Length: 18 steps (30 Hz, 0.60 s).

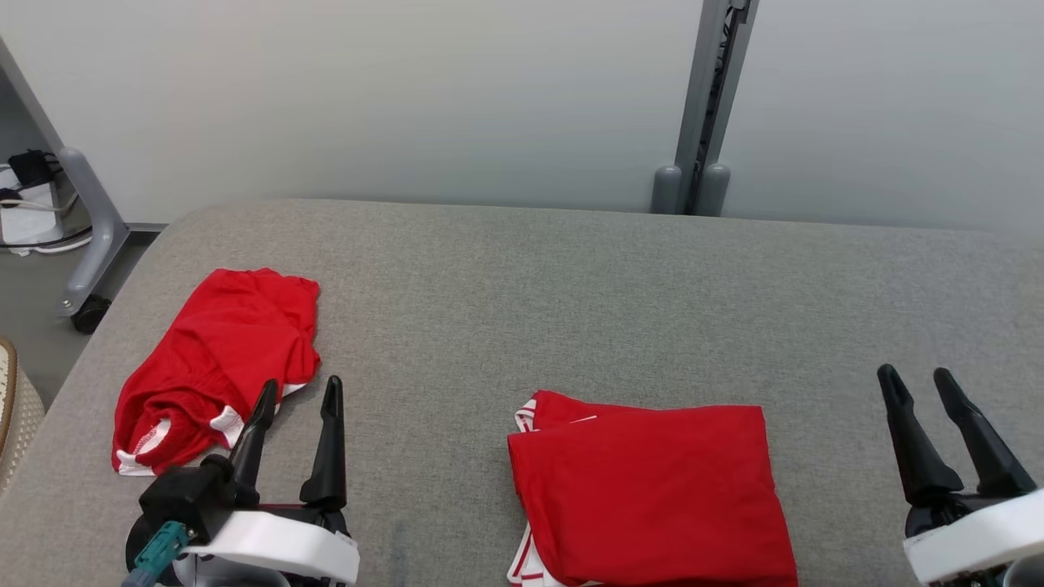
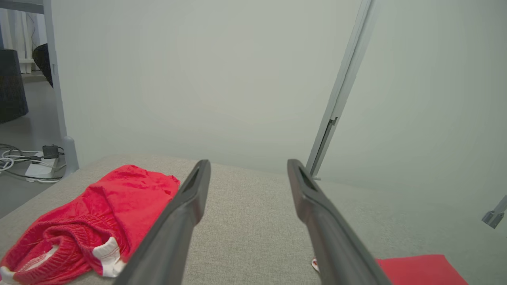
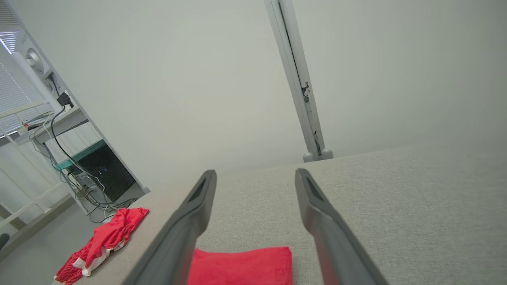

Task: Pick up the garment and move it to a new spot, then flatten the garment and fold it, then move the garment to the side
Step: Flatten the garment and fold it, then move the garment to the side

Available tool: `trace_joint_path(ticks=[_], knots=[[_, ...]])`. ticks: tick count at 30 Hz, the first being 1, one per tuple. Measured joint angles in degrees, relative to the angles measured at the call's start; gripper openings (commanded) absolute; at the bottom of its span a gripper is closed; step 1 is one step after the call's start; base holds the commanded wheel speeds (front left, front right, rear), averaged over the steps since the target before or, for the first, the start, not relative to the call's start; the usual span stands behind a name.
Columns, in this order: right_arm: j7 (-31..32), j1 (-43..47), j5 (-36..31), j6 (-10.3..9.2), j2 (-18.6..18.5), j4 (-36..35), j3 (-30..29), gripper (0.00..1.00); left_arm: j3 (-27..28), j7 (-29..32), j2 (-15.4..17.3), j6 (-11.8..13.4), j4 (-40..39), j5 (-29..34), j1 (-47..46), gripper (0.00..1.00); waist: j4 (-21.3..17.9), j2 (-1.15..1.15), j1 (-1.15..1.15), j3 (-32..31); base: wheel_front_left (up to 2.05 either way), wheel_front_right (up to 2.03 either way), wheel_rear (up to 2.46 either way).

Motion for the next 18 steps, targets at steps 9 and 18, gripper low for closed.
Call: trace_joint_path(ticks=[9,18], knots=[[-9.95,3.15,-7.23,0.00,-0.97,5.38,-1.25,1.00,0.01,0.00,-0.15,1.23,-0.26,3.53,1.56,1.00,-1.28,0.00,0.00,-0.10,0.00,0.00,0.00],[-12.91,2.96,-8.44,0.00,-1.32,8.34,-0.74,1.00,0.33,0.00,-1.14,1.13,-0.40,4.57,2.42,1.00,-1.73,0.00,0.00,0.17,0.00,0.00,0.00]])
